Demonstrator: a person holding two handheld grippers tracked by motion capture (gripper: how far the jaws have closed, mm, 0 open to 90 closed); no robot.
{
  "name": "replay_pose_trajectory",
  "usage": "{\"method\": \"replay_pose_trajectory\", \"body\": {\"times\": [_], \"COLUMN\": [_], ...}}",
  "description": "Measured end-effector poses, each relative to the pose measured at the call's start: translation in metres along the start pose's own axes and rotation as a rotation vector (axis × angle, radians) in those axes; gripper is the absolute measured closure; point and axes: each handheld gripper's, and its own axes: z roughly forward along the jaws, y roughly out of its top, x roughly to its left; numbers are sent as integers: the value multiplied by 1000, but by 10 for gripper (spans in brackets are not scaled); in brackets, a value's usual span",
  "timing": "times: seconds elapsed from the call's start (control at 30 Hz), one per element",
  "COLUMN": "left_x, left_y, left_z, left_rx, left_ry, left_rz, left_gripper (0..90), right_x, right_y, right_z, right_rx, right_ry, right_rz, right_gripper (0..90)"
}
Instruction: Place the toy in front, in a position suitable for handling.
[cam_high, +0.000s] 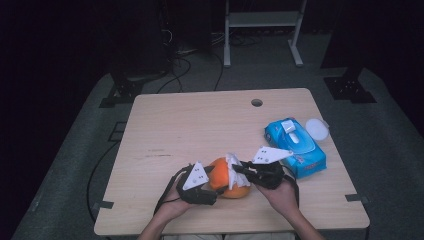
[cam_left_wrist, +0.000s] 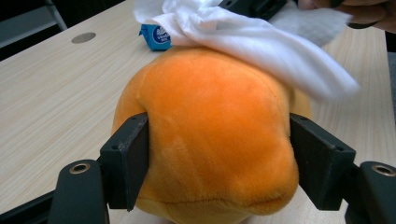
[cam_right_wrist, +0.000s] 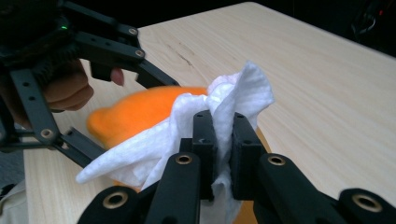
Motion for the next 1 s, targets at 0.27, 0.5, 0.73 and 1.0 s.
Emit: {"method": "replay_pose_trajectory", "body": {"times": [0.27, 0.5, 0.73, 1.0], "left_x": [-6, 4, 7, 15], "left_y": [1, -5, 7, -7], "left_z": [0, -2, -9, -9], "left_rx": [22, 43, -22, 11], "left_ry": [9, -5, -16, -9], "left_rz": [53, -2, -42, -98], "left_gripper": [279, 274, 188, 259], "right_x": [27, 0, 2, 1], "right_y": [7, -5, -11, -14], "right_z": [8, 3, 11, 13], "right_rx": [-31, 11, 0, 35], "right_ry": [73, -14, 28, 3], "right_rz": [-79, -13, -4, -10], "right_gripper": [822, 821, 821, 821]}}
